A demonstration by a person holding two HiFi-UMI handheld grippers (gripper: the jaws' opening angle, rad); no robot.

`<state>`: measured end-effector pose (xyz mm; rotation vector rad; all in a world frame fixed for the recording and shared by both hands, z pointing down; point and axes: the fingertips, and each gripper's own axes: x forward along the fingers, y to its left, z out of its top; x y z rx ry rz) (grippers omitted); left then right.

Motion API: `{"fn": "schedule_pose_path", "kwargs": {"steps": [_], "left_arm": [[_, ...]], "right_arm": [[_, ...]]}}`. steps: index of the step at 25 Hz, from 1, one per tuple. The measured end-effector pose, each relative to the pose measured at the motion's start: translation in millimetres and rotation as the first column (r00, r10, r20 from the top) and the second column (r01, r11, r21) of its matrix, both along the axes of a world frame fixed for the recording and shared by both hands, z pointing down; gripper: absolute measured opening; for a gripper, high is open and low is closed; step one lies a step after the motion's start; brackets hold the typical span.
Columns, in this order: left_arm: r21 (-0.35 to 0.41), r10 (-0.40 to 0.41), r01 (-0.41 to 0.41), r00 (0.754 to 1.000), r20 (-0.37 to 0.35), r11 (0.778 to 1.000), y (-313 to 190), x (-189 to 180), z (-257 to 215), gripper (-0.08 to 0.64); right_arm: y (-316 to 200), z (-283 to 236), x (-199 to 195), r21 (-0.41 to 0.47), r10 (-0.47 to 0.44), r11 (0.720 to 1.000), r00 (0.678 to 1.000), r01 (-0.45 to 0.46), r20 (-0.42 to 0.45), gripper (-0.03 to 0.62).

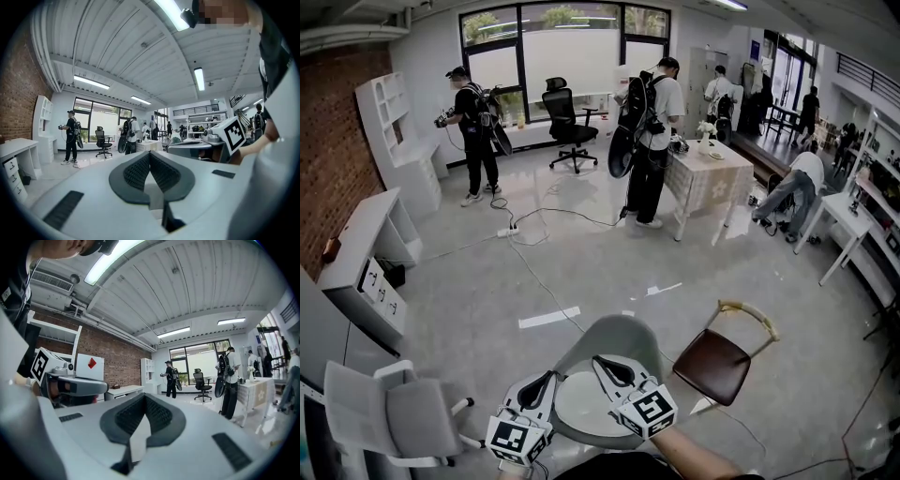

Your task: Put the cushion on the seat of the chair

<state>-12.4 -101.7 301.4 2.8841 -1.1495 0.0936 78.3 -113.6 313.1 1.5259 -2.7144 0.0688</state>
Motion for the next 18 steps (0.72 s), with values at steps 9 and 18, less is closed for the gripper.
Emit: {"fn": "schedule_pose_path", "kwargs": {"steps": [9, 18], "left_arm": [[-0.017, -0.011, 0.011, 1.000, -0.002, 1.000, 6, -3, 8, 0.012], [-0.027, -0.026, 0.026, 1.000, -0.006, 0.999, 0, -2, 12, 0.012]], "right_arm": [[2, 3, 4, -0.003, 0.011, 1.000, 1.000, -0.011, 0.005, 0.008], [-5, 7, 10, -0.010, 0.015, 1.000, 1.000, -0.015, 0.005, 0.008]]}}
